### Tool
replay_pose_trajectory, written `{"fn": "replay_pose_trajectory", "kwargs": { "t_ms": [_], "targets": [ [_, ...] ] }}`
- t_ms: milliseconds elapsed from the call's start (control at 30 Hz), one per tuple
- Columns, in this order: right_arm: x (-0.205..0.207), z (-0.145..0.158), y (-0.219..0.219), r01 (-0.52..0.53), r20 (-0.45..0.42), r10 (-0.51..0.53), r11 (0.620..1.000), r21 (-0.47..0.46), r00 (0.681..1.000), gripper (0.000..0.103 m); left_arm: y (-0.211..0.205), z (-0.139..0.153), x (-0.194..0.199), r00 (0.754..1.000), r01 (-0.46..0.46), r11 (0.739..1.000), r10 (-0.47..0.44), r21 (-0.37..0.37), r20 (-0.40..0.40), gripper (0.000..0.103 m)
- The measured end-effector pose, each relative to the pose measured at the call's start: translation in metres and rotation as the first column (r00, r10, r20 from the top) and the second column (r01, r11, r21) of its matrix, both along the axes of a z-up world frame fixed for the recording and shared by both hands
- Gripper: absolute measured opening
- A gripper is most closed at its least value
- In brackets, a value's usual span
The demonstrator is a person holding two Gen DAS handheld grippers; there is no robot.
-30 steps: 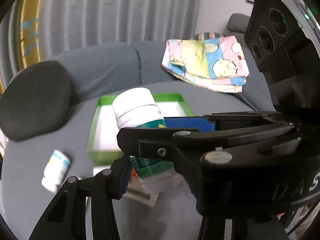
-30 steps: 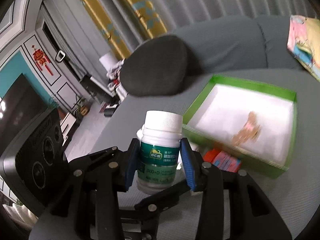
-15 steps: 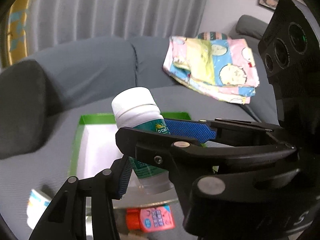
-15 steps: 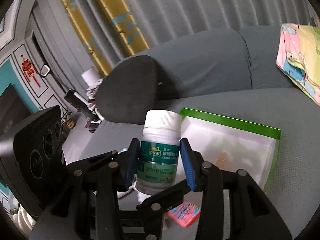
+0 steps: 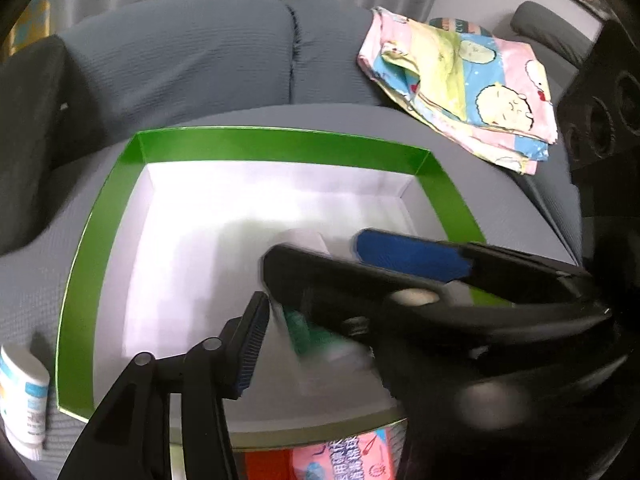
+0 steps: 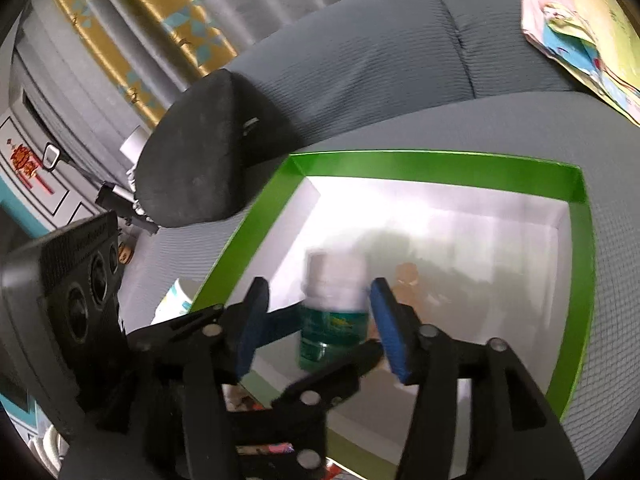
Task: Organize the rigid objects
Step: 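Lower the bottle into the green box and open the right gripper, then withdraw the right gripper from the box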
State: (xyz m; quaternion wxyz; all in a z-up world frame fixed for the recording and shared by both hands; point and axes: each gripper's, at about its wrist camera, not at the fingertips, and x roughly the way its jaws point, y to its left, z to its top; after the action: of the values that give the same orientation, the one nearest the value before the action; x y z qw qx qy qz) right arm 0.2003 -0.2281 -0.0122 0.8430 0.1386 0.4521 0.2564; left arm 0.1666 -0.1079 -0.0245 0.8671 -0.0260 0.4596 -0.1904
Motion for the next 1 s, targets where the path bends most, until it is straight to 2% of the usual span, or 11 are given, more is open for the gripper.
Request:
{"fn": "replay_pose_trajectory", "kwargs": {
  "t_ms": [67,133,200,333,533,733,1000],
  "targets": [
    [-0.004,0.004,-0.005,0.019,0.005,-0.019,1.000,0.011,1.000,0.068,0.005,0.004,-0.005,1.000,-0.018,1.000,0.018,-0.005,0.004,0.063],
    [-0.011,0.010,-0.009,0.030,0.020,-0.030,1.000,0.011,0.999,0.068,0.012,0.012,-0.009,0.999,-0.039,0.999,0.040,-0.009,0.023,0.075],
    [-0.018,0.017,-0.010,0.031,0.034,-0.032,0.999,0.011,0.999,0.069,0.019,0.021,-0.019,0.998,-0.049,0.999,0.049,-0.010,0.042,0.080],
    [-0.046,0.036,-0.013,0.016,0.070,-0.018,0.999,0.036,0.997,0.069,0.031,0.047,-0.048,0.994,-0.063,0.998,0.062,0.014,0.091,0.082],
    [-0.098,0.074,-0.019,-0.009,0.146,-0.002,0.997,0.076,0.989,0.073,0.060,0.095,-0.103,0.977,-0.118,0.993,0.116,-0.002,0.180,0.088],
    [-0.137,0.120,-0.031,-0.006,0.219,-0.013,0.996,0.086,0.976,0.074,0.084,0.146,-0.152,0.956,-0.151,0.989,0.146,-0.001,0.256,0.088],
    [-0.181,0.178,-0.038,-0.014,0.324,-0.006,0.998,0.057,0.946,0.076,0.091,0.215,-0.200,0.924,-0.145,0.989,0.146,-0.029,0.354,0.089]
  ]
}}
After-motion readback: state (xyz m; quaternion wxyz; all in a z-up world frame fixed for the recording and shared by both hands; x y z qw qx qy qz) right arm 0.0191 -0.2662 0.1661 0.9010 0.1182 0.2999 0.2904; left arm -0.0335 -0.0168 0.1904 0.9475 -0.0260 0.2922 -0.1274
